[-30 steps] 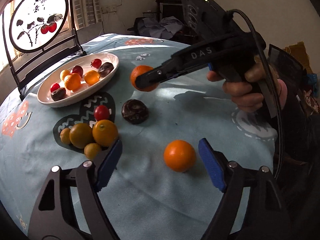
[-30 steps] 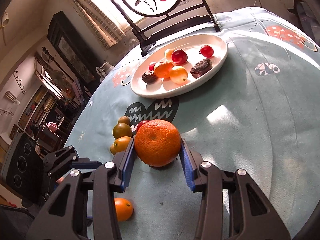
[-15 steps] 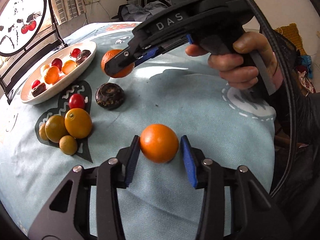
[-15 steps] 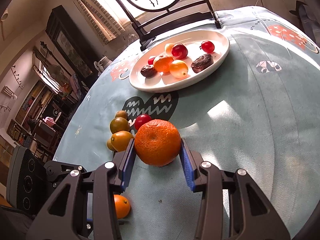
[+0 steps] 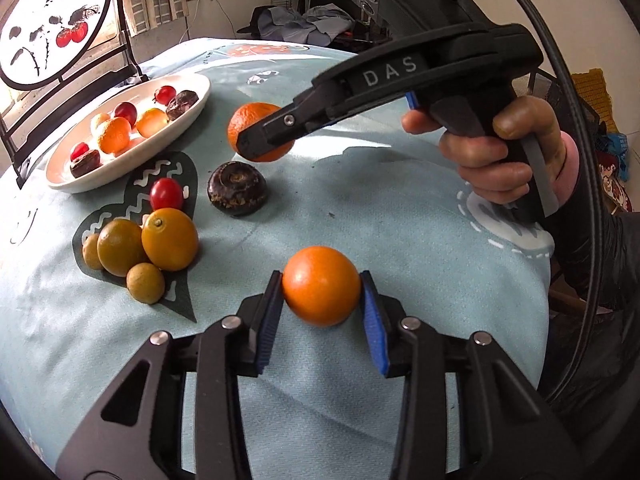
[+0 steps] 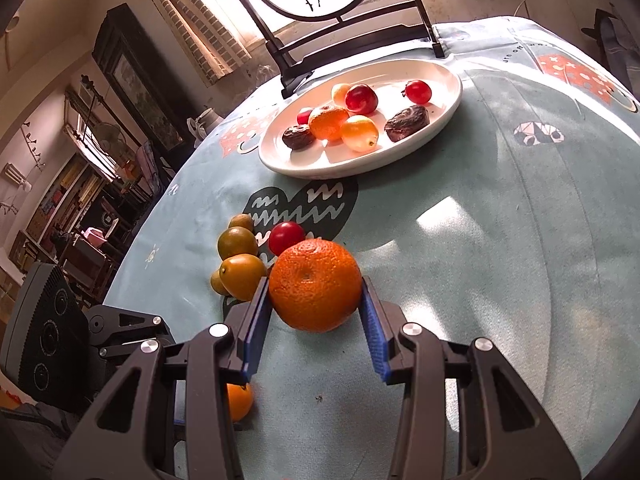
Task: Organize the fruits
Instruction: 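Grasp the orange with the left tool, carry both oranges to the plate and release, then grasp a dark brown fruit with the right tool while the left tool grasps a dark plum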
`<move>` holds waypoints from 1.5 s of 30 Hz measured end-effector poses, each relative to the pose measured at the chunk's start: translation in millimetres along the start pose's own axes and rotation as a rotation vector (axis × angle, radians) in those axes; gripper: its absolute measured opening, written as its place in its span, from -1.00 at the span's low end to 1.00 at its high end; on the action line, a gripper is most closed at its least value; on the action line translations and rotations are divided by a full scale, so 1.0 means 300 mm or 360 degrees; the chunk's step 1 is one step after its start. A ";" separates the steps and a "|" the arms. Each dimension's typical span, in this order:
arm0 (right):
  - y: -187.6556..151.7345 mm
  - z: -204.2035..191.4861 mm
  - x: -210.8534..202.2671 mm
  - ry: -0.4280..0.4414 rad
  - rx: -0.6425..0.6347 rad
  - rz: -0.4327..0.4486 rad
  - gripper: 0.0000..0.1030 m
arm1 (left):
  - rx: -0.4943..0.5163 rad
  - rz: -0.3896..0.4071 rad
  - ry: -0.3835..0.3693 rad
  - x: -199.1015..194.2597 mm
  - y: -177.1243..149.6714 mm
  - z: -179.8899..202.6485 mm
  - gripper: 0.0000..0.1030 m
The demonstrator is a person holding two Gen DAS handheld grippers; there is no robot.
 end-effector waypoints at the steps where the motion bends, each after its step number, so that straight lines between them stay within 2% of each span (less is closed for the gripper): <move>1: 0.001 -0.003 0.001 -0.0002 -0.0009 0.0004 -0.15 | -0.0009 0.0020 0.0001 -0.011 0.004 -0.005 -0.25; 6: 0.066 -0.019 0.003 0.0154 0.0080 0.0116 -0.14 | -0.0156 0.0189 -0.0006 -0.093 0.099 -0.089 -0.25; 8: 0.135 -0.007 0.005 0.0112 0.0103 0.0200 -0.14 | -0.0280 0.0262 0.0032 -0.123 0.170 -0.167 -0.25; 10: 0.210 0.021 0.017 0.0045 0.0122 0.0285 -0.14 | -0.0405 0.0345 0.0148 -0.146 0.245 -0.259 -0.25; 12: 0.274 0.057 0.045 -0.0032 0.0138 0.0333 -0.14 | -0.0478 0.0403 0.0342 -0.149 0.311 -0.356 -0.25; 14: 0.318 0.096 0.082 -0.0112 0.0137 0.0352 -0.14 | -0.0547 0.0413 0.0450 -0.125 0.367 -0.451 -0.25; 18: 0.365 0.150 0.144 -0.0214 0.0108 0.0353 -0.14 | -0.0672 0.0403 0.0532 -0.064 0.427 -0.600 -0.25; 22: 0.398 0.181 0.180 -0.0264 0.0063 0.0336 -0.14 | -0.0738 0.0378 0.0586 -0.022 0.451 -0.689 -0.25; 27: 0.408 0.206 0.229 -0.0316 0.0050 0.0318 -0.12 | -0.0766 0.0331 0.0575 0.031 0.447 -0.724 -0.23; 28: 0.405 0.206 0.232 -0.0322 0.0055 0.0304 -0.05 | -0.0760 0.0336 0.0602 0.030 0.445 -0.724 0.07; 29: 0.404 0.202 0.230 -0.0322 0.0056 0.0287 -0.04 | -0.0756 0.0353 0.0648 0.019 0.443 -0.724 0.66; 30: 0.404 0.194 0.223 -0.0310 0.0050 0.0281 -0.04 | -0.0756 0.0395 0.0704 -0.004 0.440 -0.720 0.84; 32: 0.402 0.170 0.194 -0.0257 0.0023 0.0310 -0.04 | -0.0725 0.0460 0.0720 -0.049 0.435 -0.699 0.89; 37: 0.367 0.096 0.128 -0.0169 -0.0073 0.0293 -0.04 | -0.0771 0.0424 0.0681 -0.093 0.385 -0.653 0.93; 42: 0.285 0.005 0.101 -0.0071 -0.0202 0.0171 -0.01 | -0.0772 0.0426 0.0712 -0.133 0.284 -0.596 0.96; 45: 0.225 -0.047 0.100 -0.0092 -0.0350 0.0074 -0.01 | -0.0721 0.0433 0.0788 -0.152 0.222 -0.554 0.96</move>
Point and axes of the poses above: each gripper's, at about its wrist camera, not at the fingertips, and x roughly the way its jaws point, z to its right, y to its top, the point moved 6 cm from there along x, roughly the way its jaws point, and after that the axes turned 7 degrees about -x, right-handed, at the moved point
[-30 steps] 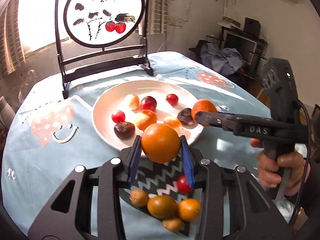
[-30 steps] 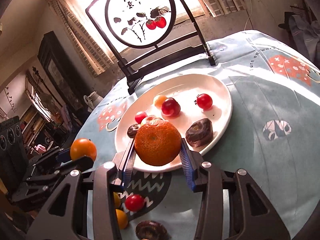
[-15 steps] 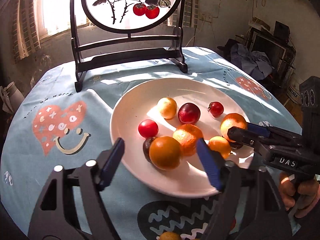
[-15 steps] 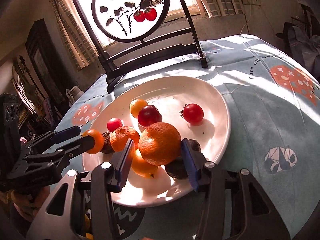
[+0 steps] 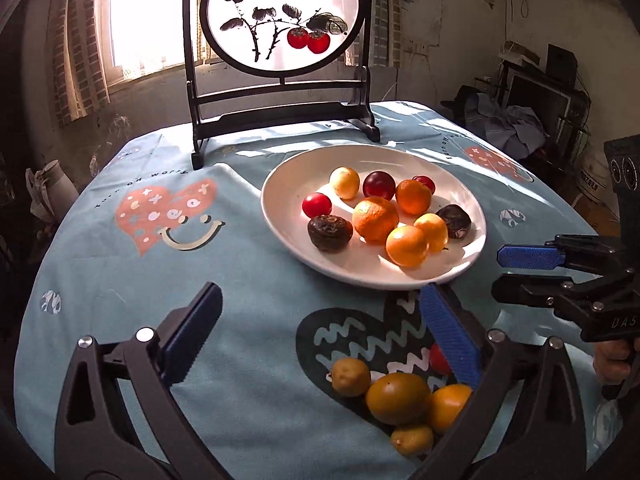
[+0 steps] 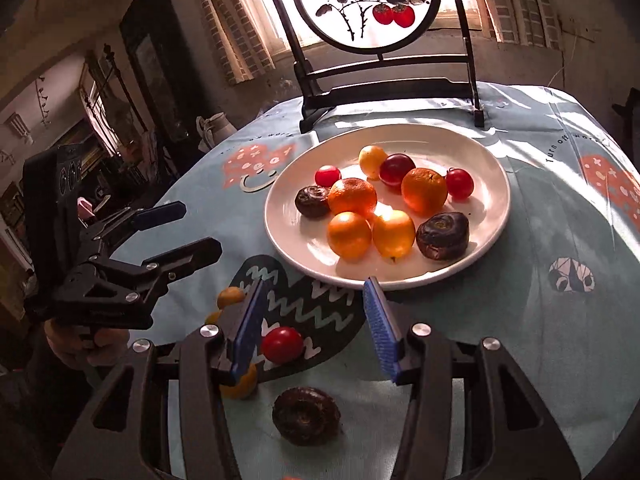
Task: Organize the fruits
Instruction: 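Grasp a dark brown fruit with the right tool while the left tool grasps a dark plum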
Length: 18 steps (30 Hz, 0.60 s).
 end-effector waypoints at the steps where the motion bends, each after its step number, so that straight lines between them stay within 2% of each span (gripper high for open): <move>1: -0.014 -0.015 -0.001 -0.0037 -0.0057 -0.0022 -0.01 | 0.0024 0.0000 0.0022 -0.011 -0.020 0.002 0.96; 4: -0.053 -0.054 -0.003 -0.0127 -0.0201 -0.0076 -0.01 | 0.0117 0.0015 0.0101 -0.045 -0.060 0.009 0.96; 7: -0.090 -0.089 0.002 -0.0086 -0.0283 -0.0142 -0.01 | 0.0154 0.0069 0.0109 -0.089 -0.070 0.017 0.96; 13: -0.166 -0.114 0.026 -0.0061 -0.0367 -0.0288 -0.01 | 0.0084 0.0081 0.0071 -0.119 -0.069 -0.003 0.96; 18: -0.204 -0.131 0.042 -0.0156 -0.0468 -0.0356 -0.01 | 0.0048 0.0074 0.0101 -0.112 -0.068 -0.023 0.96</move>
Point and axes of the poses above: each gripper's, at about its wrist camera, not at the fingertips, and x roughly the way its jaws point, z to its right, y to its top, the point moved 6 cm from there along x, roughly the way its jaws point, and after that the axes turned 7 degrees about -x, right-handed, at the moved point
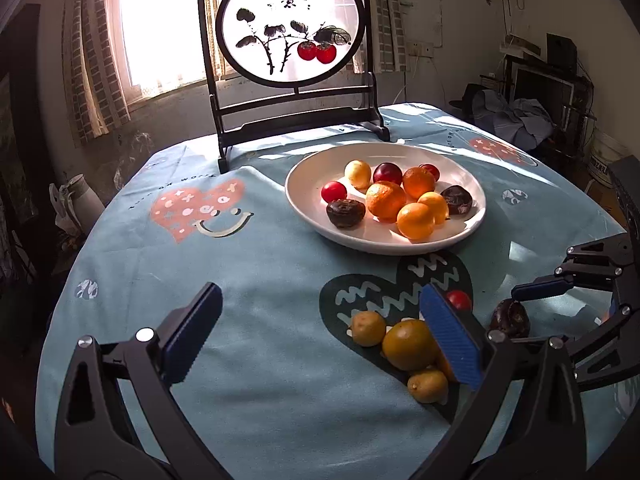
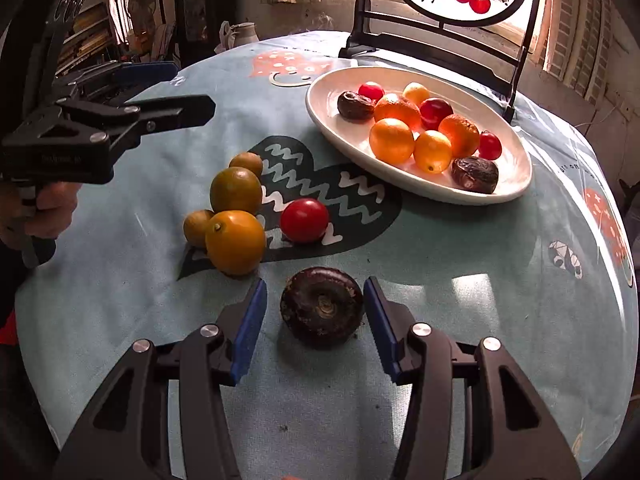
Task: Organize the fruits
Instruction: 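Grasp a dark brown fruit with the right tool while the left tool grasps a dark plum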
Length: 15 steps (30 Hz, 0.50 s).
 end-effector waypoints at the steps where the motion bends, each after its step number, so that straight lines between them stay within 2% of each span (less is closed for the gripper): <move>1: -0.007 0.001 0.007 -0.0004 0.0004 -0.0015 -0.01 | -0.0011 0.0000 -0.0006 -0.002 0.000 -0.004 0.96; 4: -0.026 0.002 0.039 -0.0024 0.0014 -0.0075 -0.01 | -0.0030 0.0006 -0.0007 -0.005 0.004 -0.011 0.96; 15: -0.026 0.006 0.040 -0.0010 0.0020 -0.0050 -0.01 | -0.0065 0.0000 0.0009 0.002 0.005 -0.035 0.96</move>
Point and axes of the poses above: each gripper's, at about its wrist camera, not at the fingertips, and x roughly the way its jaws point, z to its right, y to its top, the point moved 6 cm from there along x, roughly the way its jaws point, and after that the axes turned 7 degrees about -x, right-handed, at the moved point
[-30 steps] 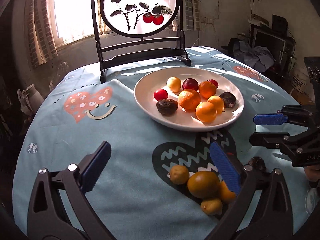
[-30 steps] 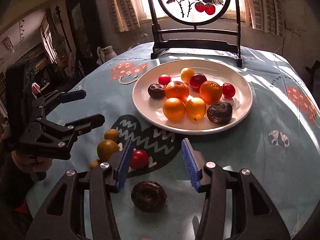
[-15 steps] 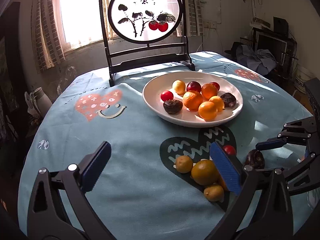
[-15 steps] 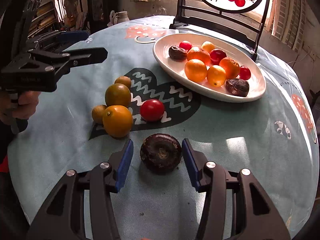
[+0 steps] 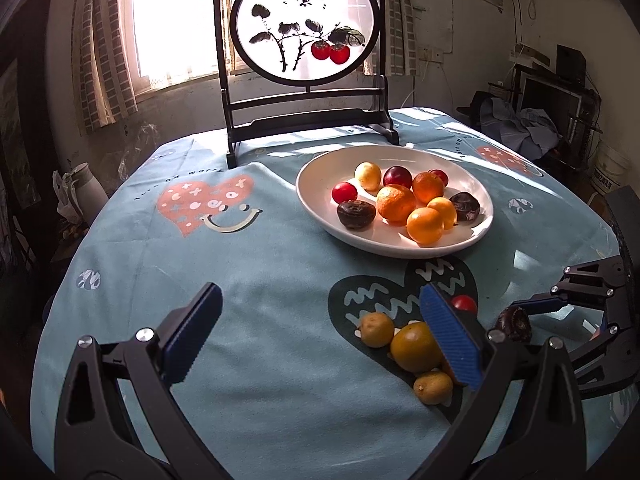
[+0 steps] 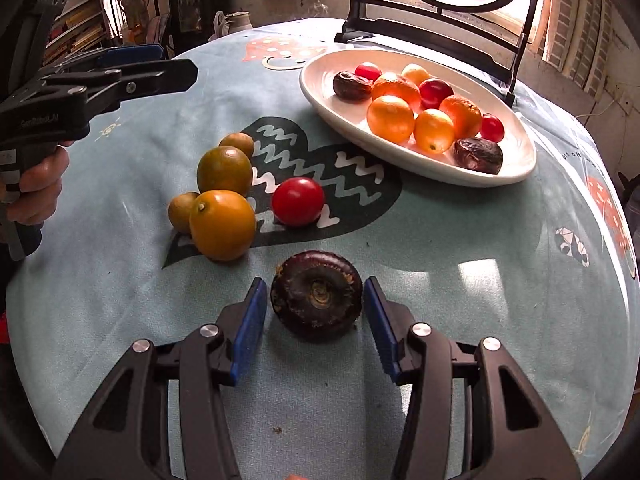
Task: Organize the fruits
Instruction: 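Grasp a dark brown fruit with the right tool while the left tool grasps a dark plum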
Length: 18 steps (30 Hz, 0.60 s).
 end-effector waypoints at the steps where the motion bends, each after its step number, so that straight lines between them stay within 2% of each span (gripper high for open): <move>1: 0.000 0.000 0.000 0.0002 0.0001 0.0001 -0.02 | 0.0000 0.0001 0.0001 0.001 0.000 -0.001 0.96; 2: 0.000 0.000 -0.001 0.0015 0.0006 0.0004 -0.13 | 0.0003 0.0002 0.0005 0.001 -0.002 -0.002 0.96; 4: 0.005 0.009 -0.014 0.0038 0.0041 0.0027 -0.14 | 0.0022 0.0000 -0.0009 -0.002 -0.008 0.005 0.96; 5: 0.011 0.018 -0.029 0.0065 0.0081 0.0060 -0.14 | 0.0036 -0.0007 -0.0052 -0.007 -0.012 0.018 0.96; 7: 0.028 0.045 -0.068 0.0134 0.0179 0.0152 -0.14 | 0.0092 -0.0031 -0.0215 -0.021 -0.024 0.068 0.96; 9: 0.036 0.079 -0.099 0.0177 0.0283 0.0219 -0.14 | 0.0214 -0.0026 -0.0340 -0.044 -0.048 0.139 0.91; 11: 0.033 0.115 -0.111 0.0172 0.0378 0.0241 -0.14 | 0.0341 -0.0039 -0.0432 -0.060 -0.081 0.206 0.52; 13: 0.027 0.144 -0.114 0.0154 0.0448 0.0243 -0.14 | 0.0434 -0.0082 -0.0499 -0.059 -0.117 0.259 0.29; 16: 0.025 0.158 -0.111 0.0134 0.0486 0.0225 -0.14 | 0.0547 -0.0110 -0.0477 -0.043 -0.160 0.304 0.14; 18: 0.025 0.159 -0.113 0.0146 0.0488 0.0226 -0.14 | 0.0584 -0.0121 -0.0479 -0.036 -0.173 0.324 0.11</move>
Point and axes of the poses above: each gripper's, at about its wrist camera, not at the fingertips, and x roughly the way its jaws point, z to its right, y to its top, the point moved 6 cm from there along x, roughly the way its jaws point, and after that the axes turned 7 degrees about -x, right-handed, at the moved point
